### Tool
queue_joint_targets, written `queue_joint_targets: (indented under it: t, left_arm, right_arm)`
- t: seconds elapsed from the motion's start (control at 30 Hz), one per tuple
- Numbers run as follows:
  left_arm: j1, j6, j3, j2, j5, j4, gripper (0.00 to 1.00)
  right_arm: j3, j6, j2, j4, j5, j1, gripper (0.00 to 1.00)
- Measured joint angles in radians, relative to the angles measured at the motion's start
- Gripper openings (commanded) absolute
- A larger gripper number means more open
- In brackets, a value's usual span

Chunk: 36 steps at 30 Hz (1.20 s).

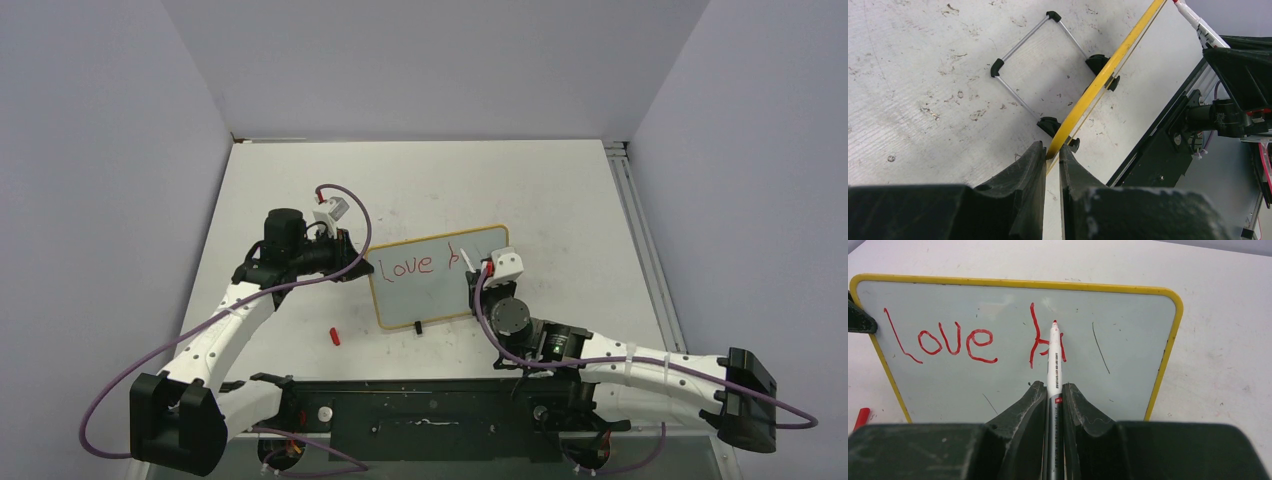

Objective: Write a sentence on the whiteboard

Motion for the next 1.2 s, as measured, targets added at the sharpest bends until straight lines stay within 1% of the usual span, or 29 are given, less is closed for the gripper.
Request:
queue_joint_targets:
  t: [0.2, 0.77, 1.03, 1.2]
  left_arm:
    - [0.000, 0.000, 0.000, 0.000, 0.000, 0.000, 0.10]
    - [0.000, 0.000, 0.000, 0.000, 0.000, 0.000, 0.10]
    - [0.000, 0.000, 0.000, -0.003, 0.000, -0.002, 0.10]
    - [0.000, 0.000, 0.000, -0.003, 0.000, -0.003, 0.10]
  right_arm:
    - [0.002, -0.008, 0.027, 0.012, -0.001, -0.010, 0.05]
    - [0.002, -0.007, 0.026, 0.020, -0.024, -0.033, 0.05]
    - [0.004, -0.001, -0.047, -0.027, -0.033, -0.033, 0.05]
    - [0.004, 0.030, -0.088, -0.080, -0.032, -0.032, 0.05]
